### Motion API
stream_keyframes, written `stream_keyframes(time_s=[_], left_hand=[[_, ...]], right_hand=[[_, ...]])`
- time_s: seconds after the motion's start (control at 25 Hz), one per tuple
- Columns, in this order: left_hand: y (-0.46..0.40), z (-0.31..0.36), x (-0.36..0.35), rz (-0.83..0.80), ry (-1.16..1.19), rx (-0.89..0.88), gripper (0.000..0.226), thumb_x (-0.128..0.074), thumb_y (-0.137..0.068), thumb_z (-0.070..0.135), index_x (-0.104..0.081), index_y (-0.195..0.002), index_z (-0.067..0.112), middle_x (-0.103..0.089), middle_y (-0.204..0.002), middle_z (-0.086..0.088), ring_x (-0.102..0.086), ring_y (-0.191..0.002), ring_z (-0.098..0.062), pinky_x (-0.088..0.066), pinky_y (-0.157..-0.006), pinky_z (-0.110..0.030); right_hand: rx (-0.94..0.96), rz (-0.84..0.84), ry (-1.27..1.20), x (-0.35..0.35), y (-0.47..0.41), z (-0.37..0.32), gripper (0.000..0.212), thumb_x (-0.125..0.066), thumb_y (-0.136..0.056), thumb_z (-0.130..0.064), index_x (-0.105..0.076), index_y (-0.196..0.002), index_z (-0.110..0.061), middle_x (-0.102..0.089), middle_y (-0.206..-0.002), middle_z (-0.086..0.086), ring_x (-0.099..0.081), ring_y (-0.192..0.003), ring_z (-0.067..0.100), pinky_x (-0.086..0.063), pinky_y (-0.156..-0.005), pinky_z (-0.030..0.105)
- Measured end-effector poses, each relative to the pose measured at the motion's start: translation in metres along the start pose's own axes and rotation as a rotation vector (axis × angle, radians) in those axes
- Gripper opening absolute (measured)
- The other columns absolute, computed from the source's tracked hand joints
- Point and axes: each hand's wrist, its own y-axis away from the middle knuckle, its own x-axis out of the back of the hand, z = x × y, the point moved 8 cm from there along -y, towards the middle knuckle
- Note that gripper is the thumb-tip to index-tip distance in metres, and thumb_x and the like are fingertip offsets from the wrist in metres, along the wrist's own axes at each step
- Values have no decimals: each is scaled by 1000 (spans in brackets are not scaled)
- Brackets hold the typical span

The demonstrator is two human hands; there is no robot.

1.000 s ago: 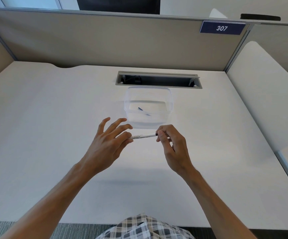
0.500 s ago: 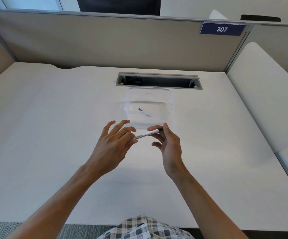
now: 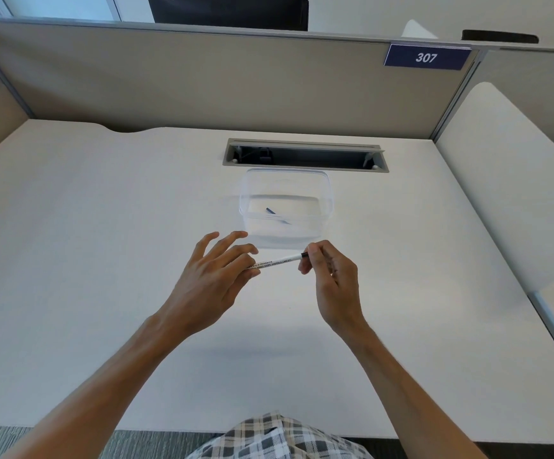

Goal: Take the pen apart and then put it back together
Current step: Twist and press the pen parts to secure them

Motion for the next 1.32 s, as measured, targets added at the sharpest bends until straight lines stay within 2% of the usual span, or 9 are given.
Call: stream_keyframes(time_s=[0.12,0.32,0.48,0.6,0.76,0.92,1.08,1.2,1.32], left_hand=[[-1,3,0,-16,31,-28,30,-39,-104,30,-61,-93,14,-66,-117,4,-48,-132,-23,-38,-105,-44],[-4,6,4,-37,65,-57,29,-41,-104,30,-60,-91,12,-65,-120,2,-50,-130,-21,-43,-96,-37],[-4,7,9,-24,54,-57,29,-41,-104,29,-57,-90,10,-62,-125,-1,-54,-122,-22,-44,-89,-34],[-4,7,12,-18,75,-38,29,-42,-103,29,-57,-89,10,-61,-125,-2,-57,-105,-19,-49,-68,-34],[-7,11,13,-8,68,-27,31,-41,-103,30,-57,-87,9,-62,-122,-1,-25,-71,-12,-43,-41,-37],[-8,9,12,-26,48,-27,30,-42,-103,31,-57,-88,11,-61,-121,1,-25,-63,-17,-41,-39,-36],[-6,6,13,-46,51,-20,31,-40,-103,34,-58,-89,12,-61,-120,2,-23,-67,-15,-40,-39,-35],[-4,0,13,-74,73,-1,31,-38,-103,36,-55,-91,13,-58,-124,3,-31,-60,-18,-42,-41,-36],[-2,-3,10,-111,114,10,27,-38,-103,36,-53,-92,16,-53,-130,5,-44,-58,-21,-46,-46,-38]], right_hand=[[52,-50,182,1,-2,-1,37,-36,-99,-38,-46,-67,-23,-51,-58,-7,-43,-54,10,-33,-57,27],[174,-155,351,-5,-7,-4,44,-28,-100,-41,-37,-70,-10,-46,-57,14,-39,-55,31,-38,-54,51],[192,-166,311,-10,-4,-9,40,-28,-100,-39,-30,-67,-17,-38,-53,14,-29,-50,23,-30,-50,44],[153,-131,241,-11,-1,-7,46,-29,-99,-41,-31,-63,-12,-35,-51,20,-25,-50,23,-26,-50,43],[125,-85,220,-11,-1,-7,57,-29,-98,-43,-32,-60,0,-34,-51,25,-28,-52,35,-26,-51,48],[122,-94,206,-9,-4,-7,58,-30,-98,-44,-33,-60,0,-33,-50,23,-28,-52,35,-27,-51,49],[138,-114,219,-9,-4,-6,44,-31,-99,-45,-35,-64,-18,-39,-50,1,-36,-50,27,-36,-50,50],[209,-120,310,-5,-2,-10,32,-35,-98,-42,-46,-77,-20,-53,-64,-5,-54,-61,20,-46,-57,43],[256,-143,369,-2,0,-13,19,-40,-98,-33,-52,-87,-23,-56,-77,-11,-57,-68,15,-47,-59,37]])
